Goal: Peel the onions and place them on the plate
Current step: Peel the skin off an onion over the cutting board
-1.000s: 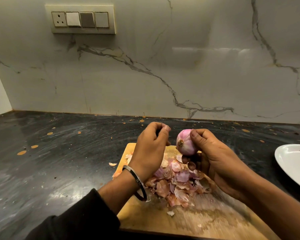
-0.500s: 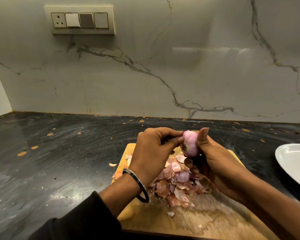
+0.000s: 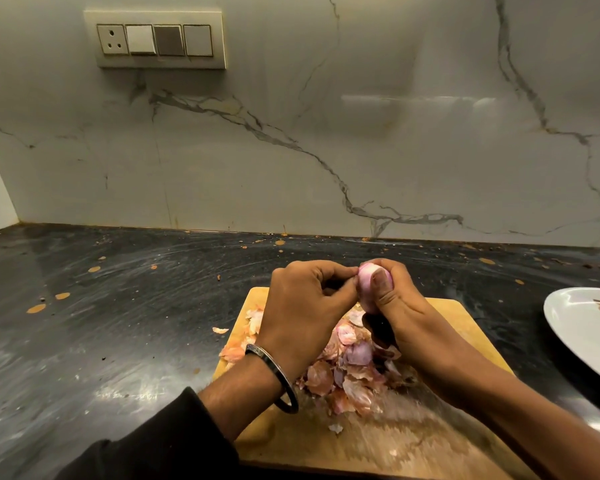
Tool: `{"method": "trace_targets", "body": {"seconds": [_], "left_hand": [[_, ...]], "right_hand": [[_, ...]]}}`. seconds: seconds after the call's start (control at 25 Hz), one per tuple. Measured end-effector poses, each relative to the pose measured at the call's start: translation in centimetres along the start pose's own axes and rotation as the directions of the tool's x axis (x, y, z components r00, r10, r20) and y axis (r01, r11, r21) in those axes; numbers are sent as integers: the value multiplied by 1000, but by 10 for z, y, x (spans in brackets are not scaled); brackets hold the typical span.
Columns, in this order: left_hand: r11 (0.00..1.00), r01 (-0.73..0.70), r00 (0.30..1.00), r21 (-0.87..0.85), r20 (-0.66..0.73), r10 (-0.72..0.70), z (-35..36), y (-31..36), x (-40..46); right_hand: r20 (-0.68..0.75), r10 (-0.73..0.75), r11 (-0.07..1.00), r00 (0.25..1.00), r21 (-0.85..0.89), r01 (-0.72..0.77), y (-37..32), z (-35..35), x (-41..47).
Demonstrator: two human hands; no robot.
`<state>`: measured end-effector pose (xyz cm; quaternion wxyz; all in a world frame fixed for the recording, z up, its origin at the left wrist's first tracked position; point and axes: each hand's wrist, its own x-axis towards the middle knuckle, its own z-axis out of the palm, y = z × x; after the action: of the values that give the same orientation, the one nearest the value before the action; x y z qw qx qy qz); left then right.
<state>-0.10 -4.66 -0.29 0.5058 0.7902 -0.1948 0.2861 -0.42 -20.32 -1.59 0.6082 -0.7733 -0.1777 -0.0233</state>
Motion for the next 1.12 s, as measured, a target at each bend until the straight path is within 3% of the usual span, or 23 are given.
{"method": "trace_targets", "body": {"seconds": [0.4,0.72,0.96,1.12], "left_hand": [[997,71,992,-8,-102,-71,4,-1,1],[957,196,977,-212,-39,-208,-2,-3,4],[966,251,967,-59,-25,-252,-5,-5,9],[971,228,969,71,83,-234,-4,-5,7]], "right_hand": [[-23,-90,995,996,-43,89,-2,3,-1],[-55,-148,987,987,59,152,-5,-2,0],[-112,-138,980,984,129,152,-4,-8,3],[-142,-109,977,984,166,132,-3,-10,5]]}}
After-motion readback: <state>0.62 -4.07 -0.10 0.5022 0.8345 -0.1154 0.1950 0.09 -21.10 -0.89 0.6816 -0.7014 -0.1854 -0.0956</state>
